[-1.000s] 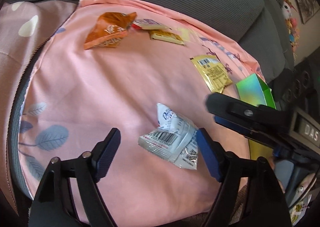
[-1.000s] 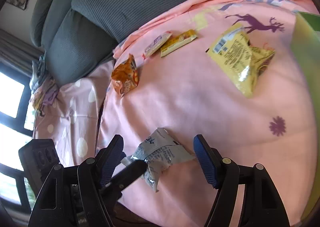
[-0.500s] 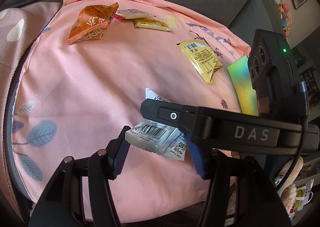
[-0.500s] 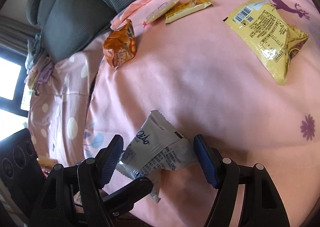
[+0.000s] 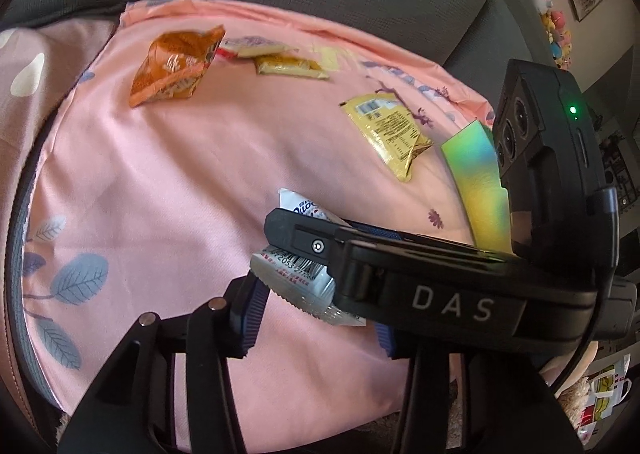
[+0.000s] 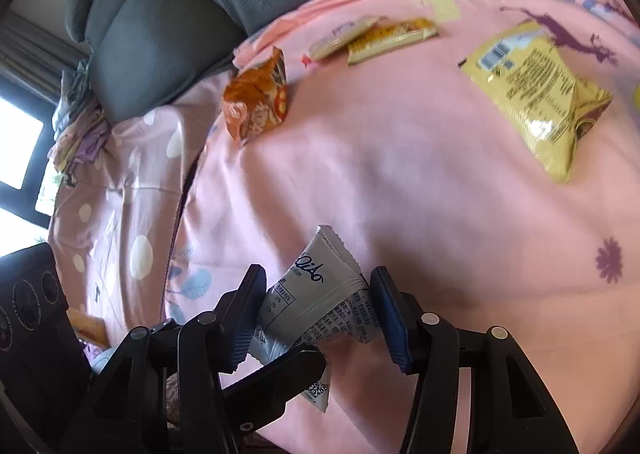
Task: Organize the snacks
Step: 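Carry the white Oishi bag with the right gripper over the green box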
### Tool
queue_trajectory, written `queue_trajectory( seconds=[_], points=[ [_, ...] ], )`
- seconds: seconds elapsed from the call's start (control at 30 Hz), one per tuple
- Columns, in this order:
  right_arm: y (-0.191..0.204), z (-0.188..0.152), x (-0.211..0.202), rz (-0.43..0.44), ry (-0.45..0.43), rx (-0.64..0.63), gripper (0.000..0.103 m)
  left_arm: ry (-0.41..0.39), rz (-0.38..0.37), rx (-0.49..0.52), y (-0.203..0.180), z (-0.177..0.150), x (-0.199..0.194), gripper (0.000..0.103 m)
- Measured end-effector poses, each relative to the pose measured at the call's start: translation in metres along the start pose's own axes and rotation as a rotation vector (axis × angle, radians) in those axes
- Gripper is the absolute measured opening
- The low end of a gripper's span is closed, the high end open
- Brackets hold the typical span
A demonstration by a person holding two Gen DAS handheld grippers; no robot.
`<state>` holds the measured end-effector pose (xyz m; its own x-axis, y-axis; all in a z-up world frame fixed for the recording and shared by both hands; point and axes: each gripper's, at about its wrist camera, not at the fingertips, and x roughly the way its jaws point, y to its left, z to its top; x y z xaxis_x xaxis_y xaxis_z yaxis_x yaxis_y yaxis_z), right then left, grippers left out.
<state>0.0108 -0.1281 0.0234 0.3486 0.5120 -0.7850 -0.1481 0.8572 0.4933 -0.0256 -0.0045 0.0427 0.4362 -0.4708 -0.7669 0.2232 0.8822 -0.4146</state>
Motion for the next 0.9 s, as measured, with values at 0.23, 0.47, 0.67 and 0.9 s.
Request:
queue_trajectory(
  seconds=[0.23, 0.47, 0.67, 0.9],
  points=[
    [0.002, 0.004, -0.049, 0.002, -0.154, -0.010, 0.056, -0.154, -0.042, 0.101, -0.039, 0.009, -0.026, 0.045],
    [-0.015, 0.000, -0.122, -0.027, -0.372, 0.011, 0.056, -0.262, -0.102, 0.262, -0.099, 0.022, -0.037, 0.045],
    [-0.050, -0.012, -0.183, -0.072, -0.553, 0.104, 0.056, -0.304, -0.192, 0.423, -0.161, 0.029, -0.027, 0.045],
    [-0.100, -0.030, -0.221, -0.174, -0.667, 0.260, 0.056, -0.250, -0.316, 0.557, -0.219, 0.031, 0.009, 0.045]
  ],
)
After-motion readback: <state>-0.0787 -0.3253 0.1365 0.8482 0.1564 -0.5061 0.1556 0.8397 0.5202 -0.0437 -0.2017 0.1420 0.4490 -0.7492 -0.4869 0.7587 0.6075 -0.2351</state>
